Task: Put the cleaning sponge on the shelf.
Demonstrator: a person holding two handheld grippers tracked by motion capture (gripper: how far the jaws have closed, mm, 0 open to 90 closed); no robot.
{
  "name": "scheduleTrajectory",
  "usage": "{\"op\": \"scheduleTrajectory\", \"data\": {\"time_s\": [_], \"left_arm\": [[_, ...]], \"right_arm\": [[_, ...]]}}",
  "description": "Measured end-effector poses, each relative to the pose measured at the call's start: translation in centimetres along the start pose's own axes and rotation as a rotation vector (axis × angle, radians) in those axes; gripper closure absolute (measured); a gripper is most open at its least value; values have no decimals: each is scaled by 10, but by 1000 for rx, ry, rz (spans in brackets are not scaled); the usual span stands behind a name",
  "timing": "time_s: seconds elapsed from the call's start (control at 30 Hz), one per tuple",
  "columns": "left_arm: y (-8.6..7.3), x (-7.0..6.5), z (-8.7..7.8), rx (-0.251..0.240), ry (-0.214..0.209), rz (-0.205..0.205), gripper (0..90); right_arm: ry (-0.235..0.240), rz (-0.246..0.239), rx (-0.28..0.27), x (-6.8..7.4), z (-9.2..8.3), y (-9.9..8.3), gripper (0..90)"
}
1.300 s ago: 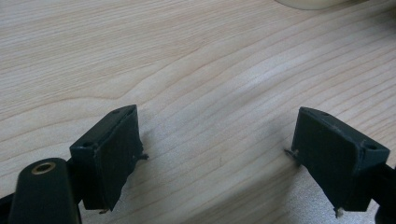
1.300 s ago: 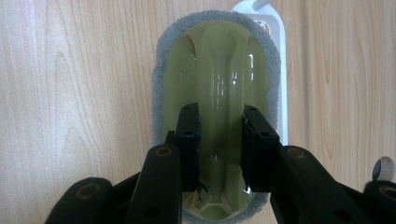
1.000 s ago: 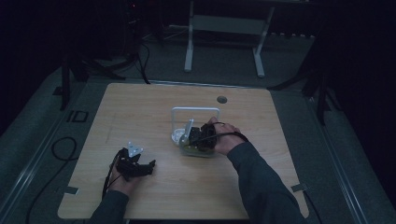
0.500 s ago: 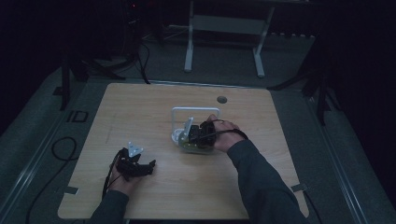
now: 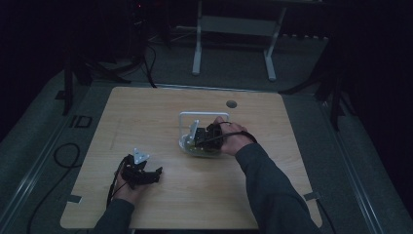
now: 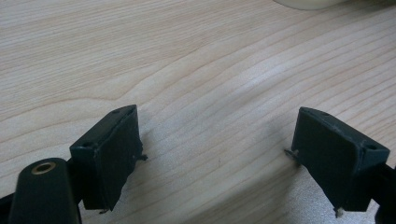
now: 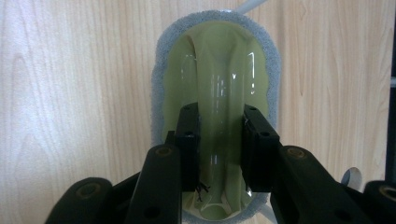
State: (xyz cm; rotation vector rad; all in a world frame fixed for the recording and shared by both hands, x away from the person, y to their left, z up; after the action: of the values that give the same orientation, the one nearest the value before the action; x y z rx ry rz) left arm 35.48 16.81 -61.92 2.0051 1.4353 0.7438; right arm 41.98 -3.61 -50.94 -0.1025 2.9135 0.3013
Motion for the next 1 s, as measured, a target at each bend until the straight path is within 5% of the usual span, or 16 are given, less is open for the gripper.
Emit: {"op": "scheduleTrajectory", "data": {"time_s": [1.0], "left_arm": [[0, 0, 0, 0, -2, 1, 157]], "right_arm": [[-37, -37, 39, -14, 22, 4, 713]]}}
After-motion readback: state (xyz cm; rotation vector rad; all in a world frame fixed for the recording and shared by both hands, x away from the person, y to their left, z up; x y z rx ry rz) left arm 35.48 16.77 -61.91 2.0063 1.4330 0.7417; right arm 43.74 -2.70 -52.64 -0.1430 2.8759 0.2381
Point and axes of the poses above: each handheld gripper's, and its own axes: z roughly forward along the jaws, y roughly out of its top, x roughly to its left, the point moved 8 cm from there along z, roughly forward along the jaws, and after that the axes turned 10 degrees about y, right-handed, at the moved point
